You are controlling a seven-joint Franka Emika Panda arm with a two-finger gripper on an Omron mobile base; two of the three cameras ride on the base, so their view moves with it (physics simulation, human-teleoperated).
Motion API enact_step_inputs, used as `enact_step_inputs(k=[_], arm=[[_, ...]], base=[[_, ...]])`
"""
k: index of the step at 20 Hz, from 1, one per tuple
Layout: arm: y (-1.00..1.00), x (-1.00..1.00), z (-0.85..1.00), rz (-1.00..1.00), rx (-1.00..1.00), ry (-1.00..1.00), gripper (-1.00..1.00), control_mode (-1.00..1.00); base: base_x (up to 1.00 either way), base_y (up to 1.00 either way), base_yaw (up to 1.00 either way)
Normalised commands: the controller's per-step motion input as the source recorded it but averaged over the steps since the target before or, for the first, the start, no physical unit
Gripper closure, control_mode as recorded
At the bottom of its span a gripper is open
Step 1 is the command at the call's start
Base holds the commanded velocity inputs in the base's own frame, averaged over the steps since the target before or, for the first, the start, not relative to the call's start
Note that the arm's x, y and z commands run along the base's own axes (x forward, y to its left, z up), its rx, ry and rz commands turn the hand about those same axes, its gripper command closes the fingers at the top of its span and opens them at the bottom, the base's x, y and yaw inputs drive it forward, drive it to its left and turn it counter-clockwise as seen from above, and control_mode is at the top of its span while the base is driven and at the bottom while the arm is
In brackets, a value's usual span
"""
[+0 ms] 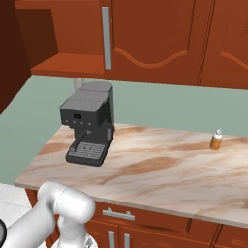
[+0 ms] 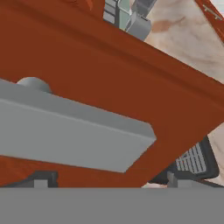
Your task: Close all open cabinet doors.
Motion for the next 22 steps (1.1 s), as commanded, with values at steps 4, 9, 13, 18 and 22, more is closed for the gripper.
enact_step_inputs(k=[4,9,13,18,22], arm=[[-0.43,-0.01,0.02,-0.11,0.0,-0.01,-1.0,-1.0],[-0.45,0.01,0.0,-0.13,0.0,0.0,-1.0,-1.0],[-0.33,0.1,0.0,-0.14,0.0,0.0,-1.0,-1.0],[-0.32,0.18,0.03,-0.14,0.0,-0.04,-1.0,-1.0],[-0.26,0.32,0.07,-0.11,0.0,-0.05,-1.0,-1.0]], base=[[0.0,0.0,0.0],[0.0,0.0,0.0],[0.0,0.0,0.0],[0.0,0.0,0.0],[0.0,0.0,0.0]])
